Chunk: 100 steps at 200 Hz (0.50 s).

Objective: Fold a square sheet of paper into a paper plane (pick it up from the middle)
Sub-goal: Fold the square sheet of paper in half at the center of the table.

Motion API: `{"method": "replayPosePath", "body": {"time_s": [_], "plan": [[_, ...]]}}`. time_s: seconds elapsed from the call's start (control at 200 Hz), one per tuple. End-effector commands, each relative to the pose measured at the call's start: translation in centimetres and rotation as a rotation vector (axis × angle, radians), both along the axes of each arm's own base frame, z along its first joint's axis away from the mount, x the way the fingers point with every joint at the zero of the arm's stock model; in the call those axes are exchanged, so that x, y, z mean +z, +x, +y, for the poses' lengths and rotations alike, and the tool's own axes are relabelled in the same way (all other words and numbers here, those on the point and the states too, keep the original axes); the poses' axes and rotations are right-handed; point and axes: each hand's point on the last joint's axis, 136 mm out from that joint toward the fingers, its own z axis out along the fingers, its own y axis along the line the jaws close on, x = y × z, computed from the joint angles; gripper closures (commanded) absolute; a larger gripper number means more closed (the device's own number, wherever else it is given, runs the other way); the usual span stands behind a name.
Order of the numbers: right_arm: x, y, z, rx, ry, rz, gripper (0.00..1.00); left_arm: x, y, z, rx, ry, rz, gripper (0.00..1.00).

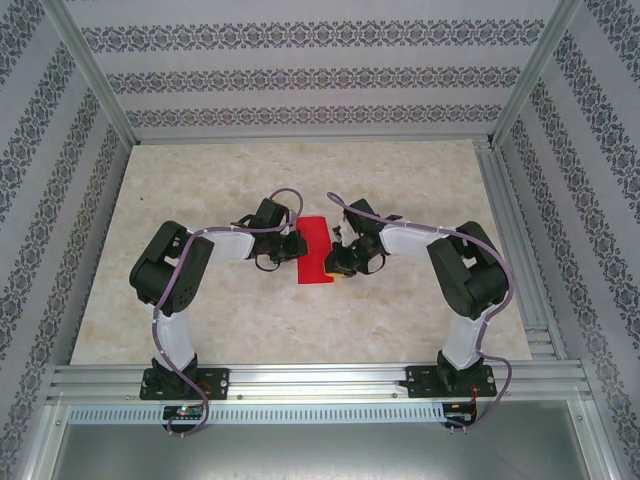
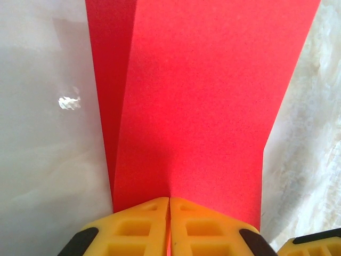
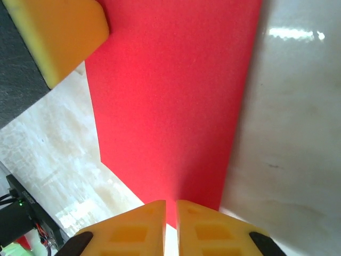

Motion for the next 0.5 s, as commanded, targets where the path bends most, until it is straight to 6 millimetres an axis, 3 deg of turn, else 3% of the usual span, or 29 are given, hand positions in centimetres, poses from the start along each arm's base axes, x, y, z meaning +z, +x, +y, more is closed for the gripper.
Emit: {"method": "replayPosePath", "body": {"time_s": [0.0, 0.075, 0.14, 0.28, 0.355, 0.495], "plan": [[-2.3, -1.9, -1.0, -0.002, -0.059, 0.060, 0.86, -5.6, -3.8, 2.5, 0.003, 0.151, 0.150, 0.89], [-2.7, -2.0, -1.2, -0.008, -0.072, 0.073, 0.86, -5.6, -3.8, 2.5, 0.003, 0.150, 0.150, 0.89], [-1.7, -1.4, -0.9, -0.004, -0.064, 0.045, 0.86, -5.6, -3.8, 2.5, 0.002, 0.150, 0.148, 0.89], [4.5, 2.3, 0.8, -0.024, 0.044, -0.115, 0.85, -5.5, -3.8, 2.6, 0.000, 0.151, 0.148, 0.89], [6.8, 4.8, 1.0, -0.054, 0.071, -0.193, 0.84, -5.5, -3.9, 2.5, -0.002, 0.148, 0.147, 0.89], [6.9, 8.4, 1.5, -0.083, 0.055, -0.245, 0.85, -5.5, -3.9, 2.6, -0.006, 0.151, 0.148, 0.89]]}}
